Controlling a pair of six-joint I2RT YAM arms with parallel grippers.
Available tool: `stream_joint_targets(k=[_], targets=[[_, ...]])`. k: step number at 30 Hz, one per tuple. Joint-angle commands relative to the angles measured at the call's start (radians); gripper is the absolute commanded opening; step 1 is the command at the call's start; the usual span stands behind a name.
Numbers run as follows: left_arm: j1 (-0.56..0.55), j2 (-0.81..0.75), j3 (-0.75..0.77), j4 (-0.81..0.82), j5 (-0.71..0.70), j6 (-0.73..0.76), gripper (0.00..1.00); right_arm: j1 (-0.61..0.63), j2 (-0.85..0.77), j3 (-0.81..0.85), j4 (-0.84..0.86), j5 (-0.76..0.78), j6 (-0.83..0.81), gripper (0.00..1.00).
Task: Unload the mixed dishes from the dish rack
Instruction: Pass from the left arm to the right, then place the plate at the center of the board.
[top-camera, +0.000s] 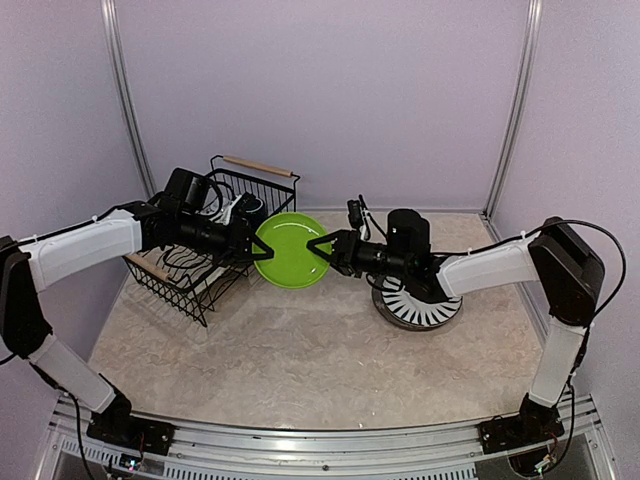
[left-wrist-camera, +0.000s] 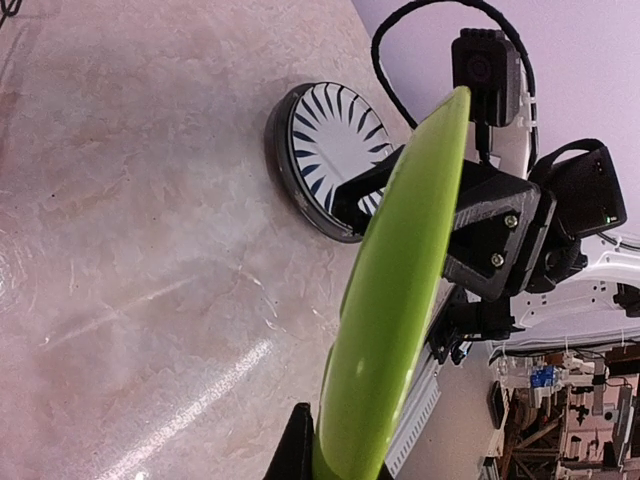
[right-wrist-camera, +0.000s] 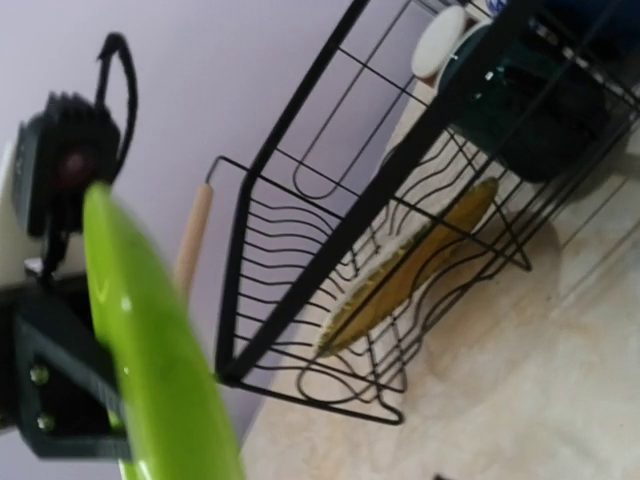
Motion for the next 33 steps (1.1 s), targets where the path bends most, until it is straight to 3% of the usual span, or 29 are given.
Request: stream_joint_targets(k=[1,10,12,17,21,24,33], targets=[[-0.011,0.015,0.033,0.027,0.057,-0.004,0.0,-0.001,0.002,-0.049,0.126,-0.012,0.046,0.34],[-0.01,0.055,0.098,-0.06,0.043,0.03,0.03,-0.007,-0.016,-0.106,0.199,-0.039,0.064,0.02],[-0.008,0.065,0.132,-0.134,0.05,0.066,0.13,-0.012,-0.027,-0.115,0.197,-0.037,0.054,0.0],[-0.005,0.045,0.125,-0.151,0.01,0.102,0.67,-0.029,-0.069,-0.161,0.202,-0.027,0.045,0.0],[-0.003,-0.028,0.086,-0.109,-0.028,0.113,0.91,-0.058,-0.113,-0.211,0.183,-0.015,0.028,0.0],[0.001,-0.062,0.079,-0.11,-0.072,0.131,0.99,-0.098,-0.162,-0.272,0.177,-0.001,0.031,0.0],[0.013,-0.119,0.067,-0.103,-0.133,0.14,0.99,-0.199,-0.366,-0.404,-0.084,0.139,-0.077,0.0]])
